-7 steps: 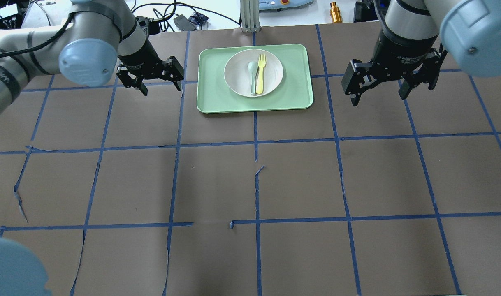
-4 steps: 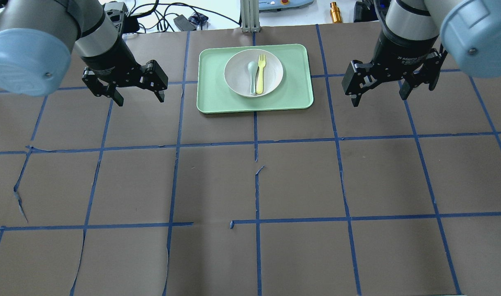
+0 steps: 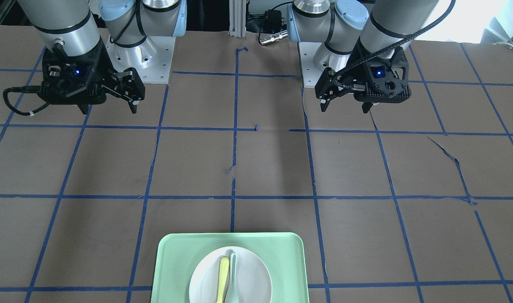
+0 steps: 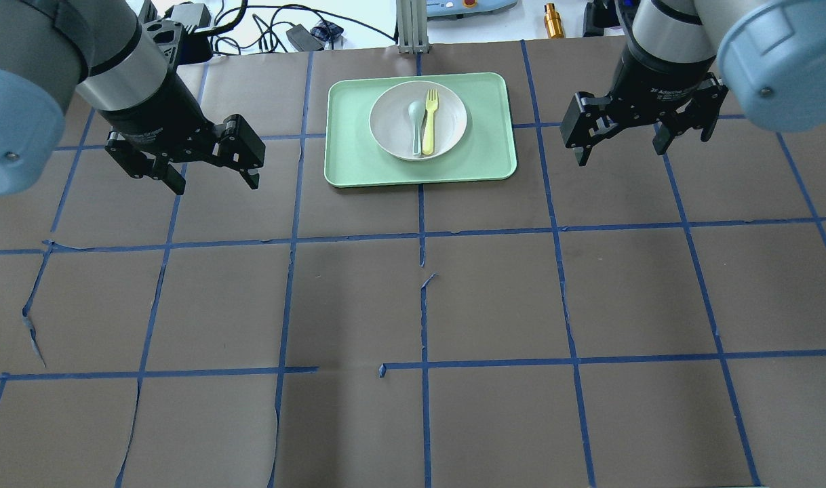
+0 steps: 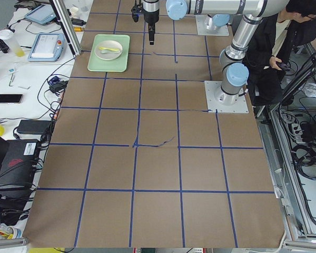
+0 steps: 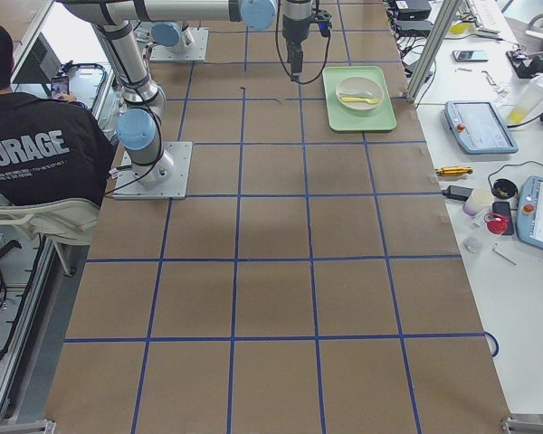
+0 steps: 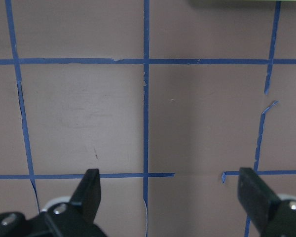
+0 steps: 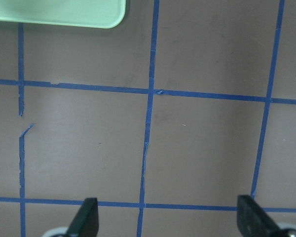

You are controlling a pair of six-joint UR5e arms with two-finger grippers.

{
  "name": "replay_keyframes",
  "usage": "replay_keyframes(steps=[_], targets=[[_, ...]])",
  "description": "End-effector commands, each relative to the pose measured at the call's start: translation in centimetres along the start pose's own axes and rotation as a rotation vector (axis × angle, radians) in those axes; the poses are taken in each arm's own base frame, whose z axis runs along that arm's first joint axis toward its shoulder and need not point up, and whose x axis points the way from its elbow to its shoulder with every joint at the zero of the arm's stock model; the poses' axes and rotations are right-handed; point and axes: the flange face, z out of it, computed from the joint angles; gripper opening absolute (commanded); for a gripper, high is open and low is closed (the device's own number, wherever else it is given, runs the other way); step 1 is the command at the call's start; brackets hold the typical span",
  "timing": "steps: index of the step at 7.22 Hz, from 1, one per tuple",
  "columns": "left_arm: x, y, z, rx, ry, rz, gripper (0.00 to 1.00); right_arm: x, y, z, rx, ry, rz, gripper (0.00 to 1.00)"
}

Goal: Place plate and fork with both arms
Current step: 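Reach the right gripper over the plate and grasp the yellow fork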

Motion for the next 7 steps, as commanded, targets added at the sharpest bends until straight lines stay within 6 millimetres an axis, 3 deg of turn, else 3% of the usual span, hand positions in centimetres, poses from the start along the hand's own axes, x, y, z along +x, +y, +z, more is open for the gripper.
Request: replay_keyframes(steps=[1, 2, 3, 4, 5, 6, 7], targets=[[0.0, 0.0, 0.3, -0.005, -0.001, -0.001, 1.0, -0.8, -5.3, 5.2, 0.037, 0.006, -0.024, 1.0], [0.0, -0.1, 0.4, -0.009, -0.001, -0.001, 1.0, -1.9, -7.0, 7.2, 0.064, 0.002, -0.038, 1.0], [0.0, -0.1, 0.6, -0.01, -0.002, -0.001, 1.0, -3.5, -10.0, 10.5, 0.056, 0.0, -0.084, 1.0], [-0.1, -0.2, 0.7, -0.013, -0.01, -0.001, 1.0, -7.4, -14.2, 12.5, 0.056, -0.01, -0.141, 1.0], [-0.2, -0.3, 0.8, -0.013, -0.025, -0.001, 1.0, -11.2, -18.5, 15.8, 0.049, -0.027, -0.162, 1.0], [-0.3, -0.4, 0.9, -0.014, -0.027, -0.001, 1.0, -13.7, -22.6, 19.2, 0.049, -0.114, -0.093, 1.0], [-0.3, -0.4, 0.9, -0.013, -0.027, -0.001, 1.0, -14.7, -24.7, 20.2, 0.062, -0.138, -0.04, 1.0]])
